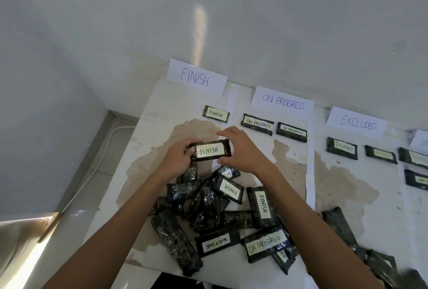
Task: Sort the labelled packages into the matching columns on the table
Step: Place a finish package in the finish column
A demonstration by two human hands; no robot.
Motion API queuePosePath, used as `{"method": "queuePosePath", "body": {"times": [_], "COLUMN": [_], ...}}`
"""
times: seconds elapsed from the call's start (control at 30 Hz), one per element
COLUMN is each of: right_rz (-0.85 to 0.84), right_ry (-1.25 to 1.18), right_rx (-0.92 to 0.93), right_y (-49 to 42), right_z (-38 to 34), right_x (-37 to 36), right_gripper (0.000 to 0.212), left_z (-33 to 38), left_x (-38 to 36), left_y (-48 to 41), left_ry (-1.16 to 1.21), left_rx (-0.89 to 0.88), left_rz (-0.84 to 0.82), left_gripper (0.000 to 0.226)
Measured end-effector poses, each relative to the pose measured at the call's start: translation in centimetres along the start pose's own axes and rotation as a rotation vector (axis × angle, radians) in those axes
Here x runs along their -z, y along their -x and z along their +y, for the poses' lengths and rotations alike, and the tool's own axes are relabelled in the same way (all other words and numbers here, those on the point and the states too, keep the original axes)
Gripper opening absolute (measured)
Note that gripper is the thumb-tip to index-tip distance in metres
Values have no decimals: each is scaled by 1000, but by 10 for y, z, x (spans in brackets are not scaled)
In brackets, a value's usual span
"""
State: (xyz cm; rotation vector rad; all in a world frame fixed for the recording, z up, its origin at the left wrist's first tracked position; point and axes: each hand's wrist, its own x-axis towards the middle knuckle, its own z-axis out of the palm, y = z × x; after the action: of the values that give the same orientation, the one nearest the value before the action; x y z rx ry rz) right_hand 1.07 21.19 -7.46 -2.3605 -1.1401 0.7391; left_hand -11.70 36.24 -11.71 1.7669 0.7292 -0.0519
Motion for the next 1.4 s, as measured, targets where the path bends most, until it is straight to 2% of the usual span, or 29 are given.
{"method": "queuePosePath", "body": {"times": [0.13,0.27,0.37,0.43,0.53,0.63,0.93,1.07,1.2,1.3,1.4], "right_rz": [16,49,111,147,173,167,255,233,207,124,-16], "right_ry": [236,148,96,68,45,50,46,20,20,19,34], "right_rx": [171,150,105,78,53,48,62,90,141,139,84], "right_y": [-23,-58,-93,-118,-153,-178,-191,-179,-144,-106,-66], "right_z": [-5,-8,-9,-12,-15,-17,-13,-11,-3,7,22], "right_x": [-6,-14,-23,-30,-46,-65,-88,-79,-59,-42,-26], "right_gripper": [51,51,49,48,47,47,48,51,40,33,39], "left_z": [-1,-4,-23,-39,-62,-83,-98,-100,-100,-100,-102], "left_x": [12,34,50,56,59,60,58,52,38,28,22], "left_y": [-14,-33,-55,-69,-85,-94,-95,-85,-64,-48,-37], "left_ry": [-30,-142,-441,-629,-757,-807,-827,-806,-788,-786,-791], "left_rx": [-40,-104,-179,-196,-174,-140,-208,-207,-248,-275,-285], "left_rz": [40,225,387,376,321,275,309,300,261,228,206], "left_gripper": [33,38,47,51,55,58,59,59,55,56,56]}}
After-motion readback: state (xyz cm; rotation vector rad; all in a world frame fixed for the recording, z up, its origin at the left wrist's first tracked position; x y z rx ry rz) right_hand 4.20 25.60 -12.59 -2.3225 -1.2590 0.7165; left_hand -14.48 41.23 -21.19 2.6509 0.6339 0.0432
